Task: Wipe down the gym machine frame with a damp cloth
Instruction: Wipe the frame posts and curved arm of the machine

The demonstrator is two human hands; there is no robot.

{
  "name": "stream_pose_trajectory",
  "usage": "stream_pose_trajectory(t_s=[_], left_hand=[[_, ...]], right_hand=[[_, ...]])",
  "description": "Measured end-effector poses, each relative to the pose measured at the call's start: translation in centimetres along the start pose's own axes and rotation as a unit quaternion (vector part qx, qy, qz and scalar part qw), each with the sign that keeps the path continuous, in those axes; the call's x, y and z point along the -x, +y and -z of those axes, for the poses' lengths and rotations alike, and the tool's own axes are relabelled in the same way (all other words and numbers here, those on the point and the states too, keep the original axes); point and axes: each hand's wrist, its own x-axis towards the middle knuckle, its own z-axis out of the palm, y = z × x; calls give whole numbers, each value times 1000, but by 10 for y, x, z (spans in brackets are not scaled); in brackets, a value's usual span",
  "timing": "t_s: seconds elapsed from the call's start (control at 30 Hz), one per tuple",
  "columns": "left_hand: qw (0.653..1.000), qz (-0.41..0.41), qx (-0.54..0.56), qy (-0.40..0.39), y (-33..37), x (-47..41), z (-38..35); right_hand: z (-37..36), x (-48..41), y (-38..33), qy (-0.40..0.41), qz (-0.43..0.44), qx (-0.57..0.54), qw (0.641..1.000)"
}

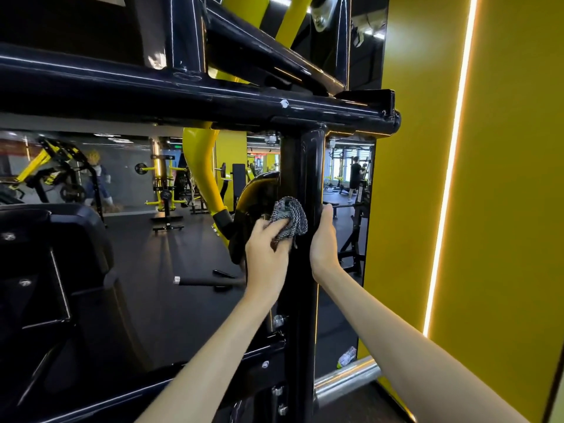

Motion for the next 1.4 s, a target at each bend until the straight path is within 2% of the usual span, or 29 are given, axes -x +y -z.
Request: stream_pose_trajectory(t_s=[0.17, 0.33, 0.4, 0.47, 0.53, 0.6, 0.67, 0.73, 0.83, 1.03, 1.17, 1.23, 1.4], left_hand=[[997, 72, 4, 12, 1, -56, 4], [998, 54, -5, -15, 9, -4, 7], [999, 16, -32, -26, 24, 18, -4], [994, -52, -88, 35, 43, 7, -21], [987, -76, -103, 101, 63, -15, -30], [985, -84, -108, 105, 69, -28, -32], [982, -73, -100, 139, 56, -26, -31], [980, -25, -84, 180, 38, -17, -28], [984, 6, -100, 146, 15, 1, -29], [983, 71, -150, 82, 7, 20, -27], [982, 10, -146, 117, 29, 3, -32], [982, -21, -148, 115, 16, 15, -30], [988, 10, -124, 87, -16, 55, -21]], right_hand=[[3, -1, -1, -33, 9, -13, 999], [3, 0, 0, -24, 10, -33, 999], [4, 1, 1, -22, -33, -78, 996], [6, -1, 2, -49, -22, -88, 995], [7, 0, -1, -50, 23, 21, 998], [6, -2, -1, -22, 60, 86, 994], [4, 2, -5, -21, 40, 23, 999], [1, 4, -8, -21, 18, -56, 998], [2, 0, -3, -18, -31, -66, 997], [1, 2, -3, -39, -50, -56, 996], [5, -3, -2, -55, -46, -86, 994], [6, -4, 0, -62, -49, -88, 993], [5, -5, 1, -46, -63, -75, 994]])
